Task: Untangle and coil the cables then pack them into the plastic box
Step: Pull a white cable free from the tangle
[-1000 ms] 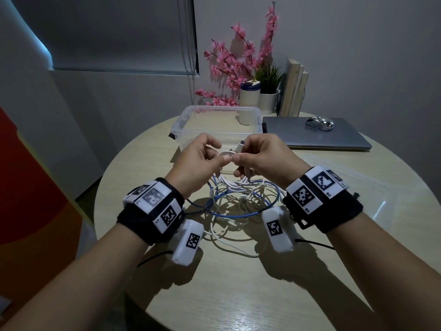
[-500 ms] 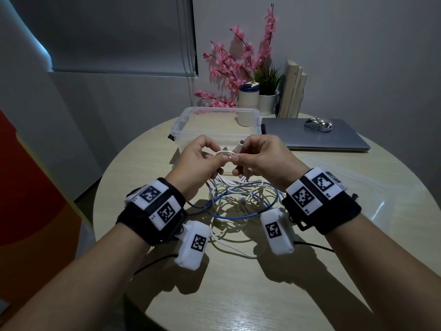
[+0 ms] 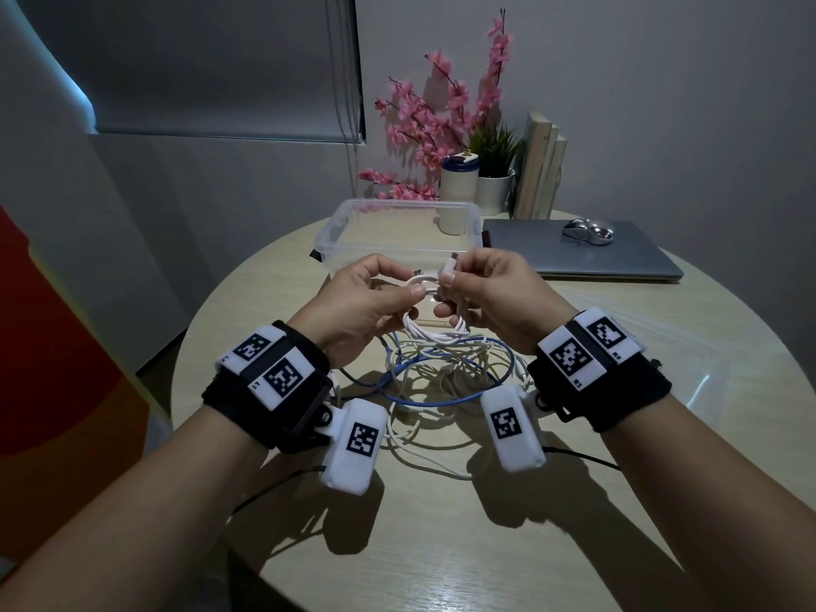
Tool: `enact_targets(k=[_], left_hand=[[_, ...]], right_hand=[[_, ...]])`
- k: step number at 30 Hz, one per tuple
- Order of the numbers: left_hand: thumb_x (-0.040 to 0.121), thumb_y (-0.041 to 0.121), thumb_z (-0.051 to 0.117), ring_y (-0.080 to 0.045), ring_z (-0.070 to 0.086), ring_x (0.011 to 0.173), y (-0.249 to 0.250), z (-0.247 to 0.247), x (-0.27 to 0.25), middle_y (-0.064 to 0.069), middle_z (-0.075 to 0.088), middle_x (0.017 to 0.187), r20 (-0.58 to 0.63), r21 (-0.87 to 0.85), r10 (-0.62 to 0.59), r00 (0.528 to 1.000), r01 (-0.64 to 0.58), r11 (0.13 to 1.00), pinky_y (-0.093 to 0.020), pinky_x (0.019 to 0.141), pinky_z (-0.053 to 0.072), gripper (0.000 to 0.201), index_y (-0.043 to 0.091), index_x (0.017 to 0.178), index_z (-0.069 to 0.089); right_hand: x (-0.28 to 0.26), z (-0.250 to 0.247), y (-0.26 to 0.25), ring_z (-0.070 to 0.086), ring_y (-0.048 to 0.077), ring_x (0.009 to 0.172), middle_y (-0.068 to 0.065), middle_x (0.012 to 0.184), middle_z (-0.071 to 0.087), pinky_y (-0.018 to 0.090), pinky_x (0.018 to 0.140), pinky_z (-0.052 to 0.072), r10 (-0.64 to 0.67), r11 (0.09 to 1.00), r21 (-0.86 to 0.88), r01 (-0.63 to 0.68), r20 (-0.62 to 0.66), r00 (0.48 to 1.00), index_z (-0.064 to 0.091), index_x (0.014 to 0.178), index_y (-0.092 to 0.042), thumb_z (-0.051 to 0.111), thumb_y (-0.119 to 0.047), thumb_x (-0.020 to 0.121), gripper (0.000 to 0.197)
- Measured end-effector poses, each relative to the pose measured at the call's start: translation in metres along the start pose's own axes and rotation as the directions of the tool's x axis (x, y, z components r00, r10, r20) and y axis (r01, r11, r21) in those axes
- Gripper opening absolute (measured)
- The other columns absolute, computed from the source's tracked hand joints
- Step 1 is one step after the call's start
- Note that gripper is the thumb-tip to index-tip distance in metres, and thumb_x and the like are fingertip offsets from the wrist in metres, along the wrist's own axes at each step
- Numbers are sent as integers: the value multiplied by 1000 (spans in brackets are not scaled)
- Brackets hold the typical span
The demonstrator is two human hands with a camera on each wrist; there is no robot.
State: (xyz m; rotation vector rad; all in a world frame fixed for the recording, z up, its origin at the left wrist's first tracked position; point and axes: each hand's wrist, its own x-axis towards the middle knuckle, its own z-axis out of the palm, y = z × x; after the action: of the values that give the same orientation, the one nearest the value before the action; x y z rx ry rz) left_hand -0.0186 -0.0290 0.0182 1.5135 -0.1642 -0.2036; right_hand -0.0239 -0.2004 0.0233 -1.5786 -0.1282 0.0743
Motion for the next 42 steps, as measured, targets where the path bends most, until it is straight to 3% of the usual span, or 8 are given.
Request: enact_targets(k=[7,13,17,20,23,30,35,42], left_hand=[[89,4,61,-10,54,58,-5,6,2,-7,60,79,-78,-77,-46,996,40,996,-18,47,45,13,14,95,57],[90,5,59,-12,49,56,-10,4,5,-6,58,70,-199,200,41,979,0,980,-20,46,35,15,18,83,62],[88,10,63,-21,50,60,-14,2,9,-8,58,67,-275,275,116,954,-37,961,-27,54,40,12,18,79,64],[88,13,64,-18,52,60,-15,4,9,-7,60,67,-277,328,164,947,-68,942,-26,53,40,9,18,80,64],[87,16,65,-15,53,58,-14,8,8,-8,60,69,-255,368,215,943,-112,923,-30,58,45,7,20,81,64],[90,13,63,-23,58,64,-12,13,4,-13,62,72,-164,344,221,961,-154,926,-32,59,49,9,17,83,65],[91,7,60,-16,63,59,-7,9,-2,-14,62,76,-29,182,70,997,-64,981,-26,56,53,6,10,87,63],[79,11,74,-8,57,67,-8,7,1,6,60,89,-62,576,372,926,-271,771,-25,65,51,20,27,82,63]], right_hand=[[0,4,-3,54,16,54,8,67,56,24,48,46,31,999,-11,-31,26,999,56,80,-10,46,-13,99,22],[-4,5,-7,52,17,58,9,75,56,28,50,44,-16,1000,-5,16,34,999,56,83,-10,42,-8,99,22],[-6,6,-8,58,13,58,8,80,59,31,54,53,-4,1000,-18,5,57,998,58,91,-7,56,-4,92,4],[-3,8,-3,62,17,62,8,75,62,28,55,54,-25,980,-198,29,23,999,59,95,-4,74,-1,76,24],[1,8,1,67,23,63,7,70,64,39,67,58,-21,934,-357,-2,-62,998,60,90,-6,79,1,70,29],[-2,3,1,67,25,64,9,58,58,24,44,44,115,987,-109,-121,-58,992,49,95,-7,55,18,82,30],[-4,-3,-3,62,30,64,14,57,61,37,63,47,131,991,24,-131,-31,991,48,99,-3,52,23,80,33],[-1,-1,-1,66,24,60,17,67,61,33,63,57,108,988,124,-94,-113,988,49,90,-4,59,19,78,28]])
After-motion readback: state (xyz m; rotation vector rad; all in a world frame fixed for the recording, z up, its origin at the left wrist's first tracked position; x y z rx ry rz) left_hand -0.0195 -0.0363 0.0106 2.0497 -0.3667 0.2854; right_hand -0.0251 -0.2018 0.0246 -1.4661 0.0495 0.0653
